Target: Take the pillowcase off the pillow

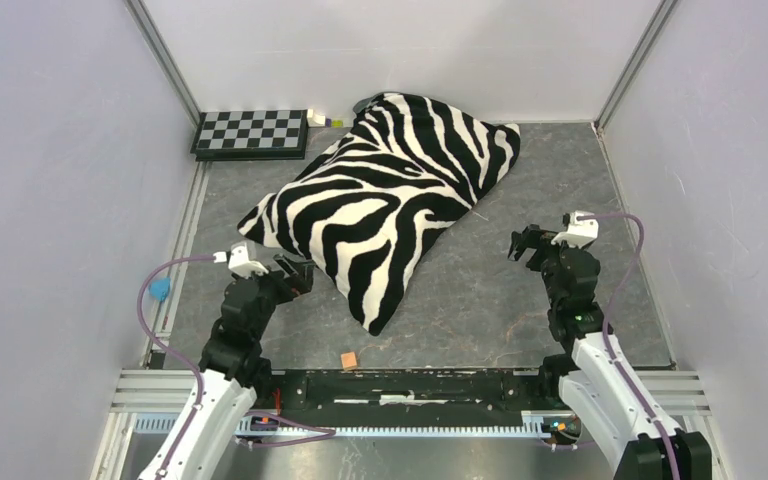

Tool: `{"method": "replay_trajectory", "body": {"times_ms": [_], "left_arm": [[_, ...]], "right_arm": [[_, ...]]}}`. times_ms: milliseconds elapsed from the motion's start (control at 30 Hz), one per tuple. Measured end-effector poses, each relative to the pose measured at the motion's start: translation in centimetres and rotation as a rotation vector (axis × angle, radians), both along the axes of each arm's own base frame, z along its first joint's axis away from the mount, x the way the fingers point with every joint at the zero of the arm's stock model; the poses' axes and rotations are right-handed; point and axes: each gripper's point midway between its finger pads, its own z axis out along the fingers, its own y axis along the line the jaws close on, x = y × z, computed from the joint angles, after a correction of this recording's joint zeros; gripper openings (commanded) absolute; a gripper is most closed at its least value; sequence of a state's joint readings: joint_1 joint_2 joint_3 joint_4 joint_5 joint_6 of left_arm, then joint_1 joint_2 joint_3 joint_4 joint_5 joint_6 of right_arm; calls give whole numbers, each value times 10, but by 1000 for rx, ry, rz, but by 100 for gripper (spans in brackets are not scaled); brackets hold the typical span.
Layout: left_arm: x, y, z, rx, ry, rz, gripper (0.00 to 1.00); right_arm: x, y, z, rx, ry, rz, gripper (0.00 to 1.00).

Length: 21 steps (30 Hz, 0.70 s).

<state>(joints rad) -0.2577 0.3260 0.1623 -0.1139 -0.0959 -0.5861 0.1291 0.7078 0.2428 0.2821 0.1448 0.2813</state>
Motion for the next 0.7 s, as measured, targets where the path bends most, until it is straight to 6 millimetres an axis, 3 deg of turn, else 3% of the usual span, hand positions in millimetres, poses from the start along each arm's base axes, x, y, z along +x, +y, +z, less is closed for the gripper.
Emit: {"method": "replay_trajectory", "body": {"times_ms": [233,400,600,700], "left_arm": [[-3,1,12,-14,-49,3,100],[-11,-4,1,-128,33,27,100],[-13,-19,4,-305,66,16,100],[-11,-30,-10,-342,156,-5,100]], "right_arm": [[-7,14,11,76,58,54,98],[-14,29,29,56,17,162,98],[-23,36,46,58,-51,211,97],[-25,39,46,58,-53,232,97]]}}
